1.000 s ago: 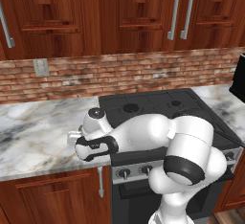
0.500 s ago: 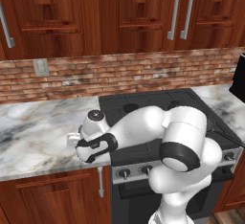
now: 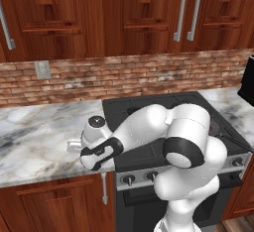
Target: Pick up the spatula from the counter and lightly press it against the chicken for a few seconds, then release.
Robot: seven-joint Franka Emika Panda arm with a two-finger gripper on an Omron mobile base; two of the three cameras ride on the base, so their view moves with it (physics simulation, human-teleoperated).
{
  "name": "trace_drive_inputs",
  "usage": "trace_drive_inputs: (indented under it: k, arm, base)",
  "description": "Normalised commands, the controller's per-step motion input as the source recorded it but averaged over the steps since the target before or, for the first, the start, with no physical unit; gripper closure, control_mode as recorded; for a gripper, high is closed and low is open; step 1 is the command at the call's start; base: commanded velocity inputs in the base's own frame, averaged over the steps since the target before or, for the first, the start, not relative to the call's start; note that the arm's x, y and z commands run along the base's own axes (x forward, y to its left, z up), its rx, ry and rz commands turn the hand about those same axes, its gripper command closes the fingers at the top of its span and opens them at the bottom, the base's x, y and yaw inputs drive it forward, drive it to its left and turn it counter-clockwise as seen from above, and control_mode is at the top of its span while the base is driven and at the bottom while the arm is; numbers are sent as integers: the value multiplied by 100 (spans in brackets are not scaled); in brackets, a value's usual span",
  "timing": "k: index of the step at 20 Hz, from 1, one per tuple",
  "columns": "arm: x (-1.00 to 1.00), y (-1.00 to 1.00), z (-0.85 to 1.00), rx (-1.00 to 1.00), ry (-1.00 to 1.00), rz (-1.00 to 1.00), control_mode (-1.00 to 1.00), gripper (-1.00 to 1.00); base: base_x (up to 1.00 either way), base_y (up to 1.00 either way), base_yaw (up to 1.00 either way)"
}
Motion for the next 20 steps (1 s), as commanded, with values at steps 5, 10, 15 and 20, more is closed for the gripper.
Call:
trace_drive_inputs:
  k: [5,10,15,20]
  arm:
    - [-10,-21,27,0,0,-3,-100,100]
    - [-10,-32,36,0,0,-2,-100,100]
    - [-11,-33,33,1,0,-1,-100,100]
    - [-23,-30,21,2,0,0,-100,100]
  base:
    - [0,0,0]
    - [0,0,0]
    - [0,0,0]
    - [0,0,0]
